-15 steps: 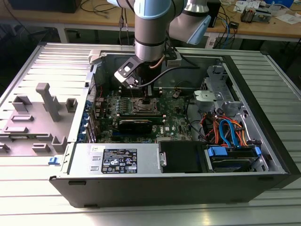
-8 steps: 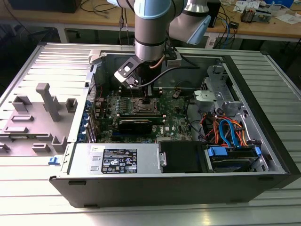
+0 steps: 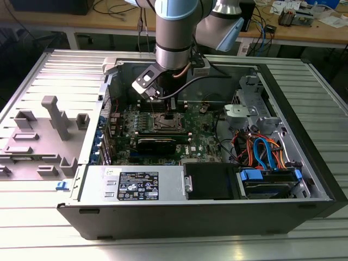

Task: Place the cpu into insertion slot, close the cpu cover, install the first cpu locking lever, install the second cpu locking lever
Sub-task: 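Install the first cpu locking lever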

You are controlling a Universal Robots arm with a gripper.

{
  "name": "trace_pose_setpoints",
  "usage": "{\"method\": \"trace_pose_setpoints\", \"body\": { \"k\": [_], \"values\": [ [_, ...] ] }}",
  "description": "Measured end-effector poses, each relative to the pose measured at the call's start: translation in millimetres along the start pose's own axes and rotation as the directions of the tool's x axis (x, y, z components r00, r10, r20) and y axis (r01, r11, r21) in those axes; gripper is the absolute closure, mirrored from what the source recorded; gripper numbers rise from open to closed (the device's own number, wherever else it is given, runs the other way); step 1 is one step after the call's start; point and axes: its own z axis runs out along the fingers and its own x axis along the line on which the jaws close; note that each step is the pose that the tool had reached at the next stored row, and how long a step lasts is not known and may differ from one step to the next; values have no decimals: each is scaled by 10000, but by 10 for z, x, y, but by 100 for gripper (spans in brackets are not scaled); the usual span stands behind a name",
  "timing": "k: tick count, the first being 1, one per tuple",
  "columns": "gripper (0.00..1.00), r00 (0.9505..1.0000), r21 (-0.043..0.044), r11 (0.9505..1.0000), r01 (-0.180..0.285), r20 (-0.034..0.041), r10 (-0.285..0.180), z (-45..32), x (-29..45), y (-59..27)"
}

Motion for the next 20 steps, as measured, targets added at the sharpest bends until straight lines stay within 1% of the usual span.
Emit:
{"method": "trace_pose_setpoints", "body": {
  "k": [4,6,11,15,16,17,19,20],
  "values": [
    [89,10000,0,10000,0,0,0,-104,-1,0],
    [89,10000,0,10000,1,0,-1,-136,-2,0],
    [89,10000,-1,10000,29,-5,-29,-137,0,-15],
    [89,9985,-7,9985,542,-5,-542,-137,0,-20],
    [89,9974,-9,9974,719,-5,-719,-137,0,-21],
    [89,9945,-14,9945,1050,-6,-1050,-137,0,-20],
    [89,9888,-19,9888,1493,-5,-1493,-137,0,-21],
    [89,9848,-23,9848,1735,-5,-1735,-137,0,-20]
  ]
}}
